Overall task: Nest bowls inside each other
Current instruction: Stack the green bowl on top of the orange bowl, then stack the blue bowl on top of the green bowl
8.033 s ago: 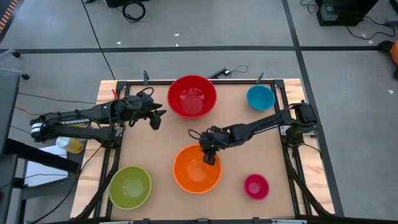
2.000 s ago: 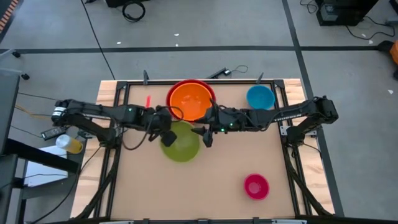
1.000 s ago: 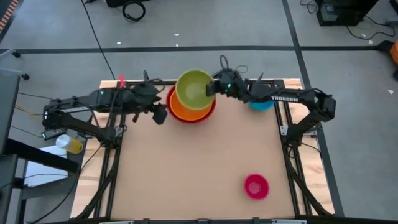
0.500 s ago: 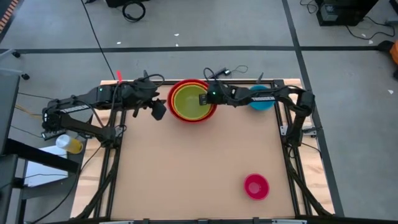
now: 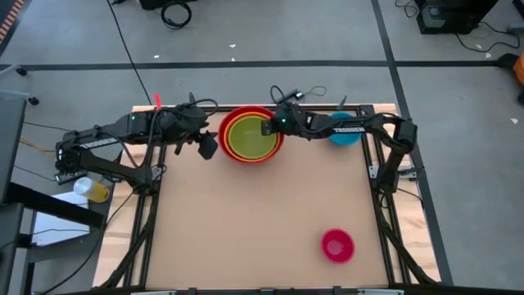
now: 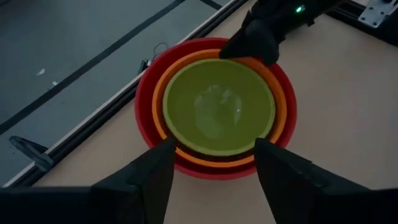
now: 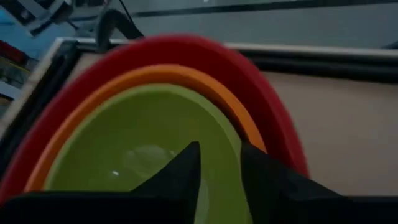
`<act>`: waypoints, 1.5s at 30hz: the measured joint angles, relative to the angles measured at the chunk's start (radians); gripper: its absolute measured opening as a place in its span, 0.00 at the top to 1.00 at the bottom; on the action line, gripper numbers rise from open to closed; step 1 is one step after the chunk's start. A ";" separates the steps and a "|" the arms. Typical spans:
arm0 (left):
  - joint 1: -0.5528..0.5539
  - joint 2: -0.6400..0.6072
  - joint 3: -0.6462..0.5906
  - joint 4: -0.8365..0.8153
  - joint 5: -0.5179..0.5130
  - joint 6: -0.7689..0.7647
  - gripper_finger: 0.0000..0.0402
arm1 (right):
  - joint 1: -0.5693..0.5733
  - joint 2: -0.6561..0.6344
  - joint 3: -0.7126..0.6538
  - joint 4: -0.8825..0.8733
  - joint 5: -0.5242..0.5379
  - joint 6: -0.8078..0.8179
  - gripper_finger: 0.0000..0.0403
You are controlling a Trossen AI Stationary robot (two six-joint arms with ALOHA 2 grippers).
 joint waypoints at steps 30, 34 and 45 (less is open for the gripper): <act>-0.122 0.020 -0.202 0.467 0.021 0.080 0.45 | -0.032 -0.518 -0.276 -0.787 -0.001 -0.293 0.60; -0.111 0.020 -0.203 0.468 0.021 0.076 0.45 | -0.099 -0.472 -0.304 -0.777 0.056 -0.352 0.54; -0.132 0.018 -0.203 0.463 0.021 0.040 0.45 | -0.235 -0.283 -0.304 -0.746 0.022 -0.377 0.39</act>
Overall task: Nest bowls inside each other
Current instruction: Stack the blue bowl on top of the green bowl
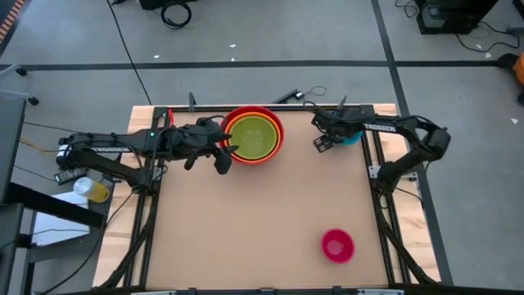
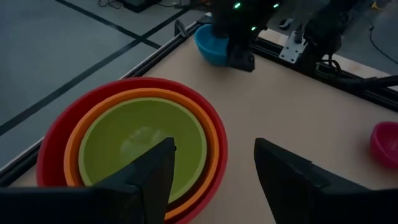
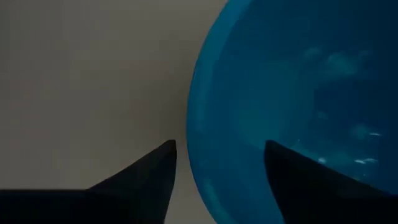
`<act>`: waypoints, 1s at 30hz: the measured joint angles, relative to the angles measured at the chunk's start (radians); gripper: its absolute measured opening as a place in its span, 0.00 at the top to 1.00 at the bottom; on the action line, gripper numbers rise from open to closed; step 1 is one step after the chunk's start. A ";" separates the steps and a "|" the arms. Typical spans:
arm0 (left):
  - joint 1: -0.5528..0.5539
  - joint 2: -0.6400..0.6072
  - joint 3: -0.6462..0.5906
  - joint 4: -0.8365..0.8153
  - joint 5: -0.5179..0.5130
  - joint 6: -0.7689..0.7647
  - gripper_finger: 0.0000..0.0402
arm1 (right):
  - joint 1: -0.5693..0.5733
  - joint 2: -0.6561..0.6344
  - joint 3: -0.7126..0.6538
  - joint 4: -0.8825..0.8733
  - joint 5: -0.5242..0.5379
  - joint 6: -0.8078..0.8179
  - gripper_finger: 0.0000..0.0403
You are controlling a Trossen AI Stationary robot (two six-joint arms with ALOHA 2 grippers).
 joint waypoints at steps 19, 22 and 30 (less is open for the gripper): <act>0.041 -0.015 0.000 -0.014 -0.003 0.014 0.45 | 0.089 -0.017 0.243 0.048 -0.138 -0.049 0.96; 0.073 -0.024 0.000 -0.028 -0.003 0.021 0.45 | 0.162 -0.020 0.340 0.171 -0.144 -0.075 0.96; 0.140 -0.041 0.000 -0.024 -0.005 0.013 0.45 | 0.362 0.201 0.588 0.394 -0.252 -0.344 0.96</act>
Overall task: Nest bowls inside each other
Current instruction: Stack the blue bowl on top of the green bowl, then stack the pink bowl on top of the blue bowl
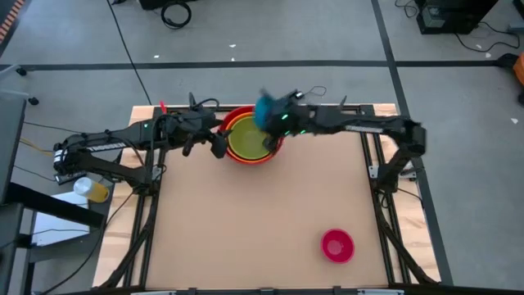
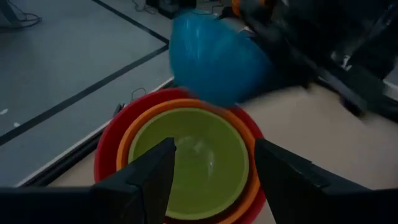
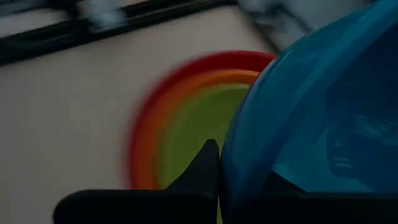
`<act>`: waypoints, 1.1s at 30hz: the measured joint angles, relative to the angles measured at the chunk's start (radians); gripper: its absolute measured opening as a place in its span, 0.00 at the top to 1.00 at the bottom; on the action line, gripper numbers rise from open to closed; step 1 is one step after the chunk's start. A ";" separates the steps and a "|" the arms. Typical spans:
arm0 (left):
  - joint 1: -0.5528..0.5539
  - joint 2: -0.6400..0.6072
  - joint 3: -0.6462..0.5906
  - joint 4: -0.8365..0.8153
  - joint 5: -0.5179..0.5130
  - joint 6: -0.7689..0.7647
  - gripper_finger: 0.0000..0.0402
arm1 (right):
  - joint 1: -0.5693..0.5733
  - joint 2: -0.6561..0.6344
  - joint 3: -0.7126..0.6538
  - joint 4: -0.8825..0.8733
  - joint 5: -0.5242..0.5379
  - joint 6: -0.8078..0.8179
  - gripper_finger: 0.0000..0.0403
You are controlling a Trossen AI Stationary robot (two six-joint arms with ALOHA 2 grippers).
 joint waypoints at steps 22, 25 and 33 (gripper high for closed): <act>-0.076 -0.023 0.000 -0.141 0.002 -0.185 0.45 | 0.125 0.354 0.186 -0.085 0.020 0.126 0.79; -0.075 -0.023 0.000 -0.151 0.002 -0.205 0.45 | 0.125 0.339 0.186 -0.084 0.020 0.156 0.68; -0.075 -0.023 0.000 -0.150 0.001 -0.224 0.45 | 0.122 0.185 0.186 -0.188 0.149 0.304 0.43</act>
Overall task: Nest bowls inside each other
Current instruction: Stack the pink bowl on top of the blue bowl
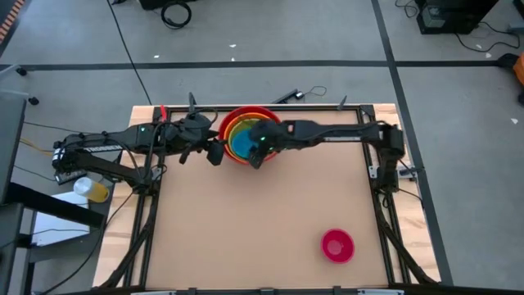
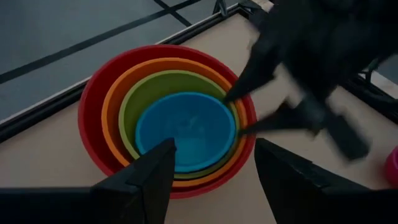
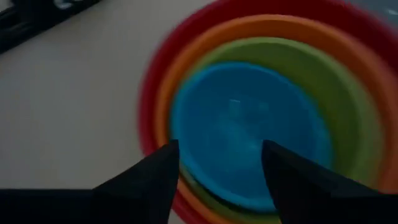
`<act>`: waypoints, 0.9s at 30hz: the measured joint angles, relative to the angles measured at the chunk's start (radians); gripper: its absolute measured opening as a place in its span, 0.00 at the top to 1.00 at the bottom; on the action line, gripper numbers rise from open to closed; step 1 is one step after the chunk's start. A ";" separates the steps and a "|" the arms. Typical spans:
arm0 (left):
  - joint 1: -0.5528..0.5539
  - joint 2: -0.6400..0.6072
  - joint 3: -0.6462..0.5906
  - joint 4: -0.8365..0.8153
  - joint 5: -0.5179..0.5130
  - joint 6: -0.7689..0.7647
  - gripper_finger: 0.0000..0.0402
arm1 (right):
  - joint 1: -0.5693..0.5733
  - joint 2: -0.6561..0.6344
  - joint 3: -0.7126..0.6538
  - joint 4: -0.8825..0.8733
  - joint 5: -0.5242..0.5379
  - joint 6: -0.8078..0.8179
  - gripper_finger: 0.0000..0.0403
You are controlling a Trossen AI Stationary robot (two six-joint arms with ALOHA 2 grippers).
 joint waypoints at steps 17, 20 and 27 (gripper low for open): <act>0.000 0.164 -0.285 0.338 0.064 -0.116 0.45 | 0.255 -0.367 -0.294 -0.564 -0.084 0.396 0.41; -0.009 0.197 -0.283 0.340 0.064 -0.133 0.45 | 0.357 -0.439 -0.403 -0.547 -0.155 0.510 0.41; -0.052 0.201 -0.274 0.454 0.064 -0.101 0.45 | 0.653 -0.495 -0.594 -0.448 -0.239 0.601 0.41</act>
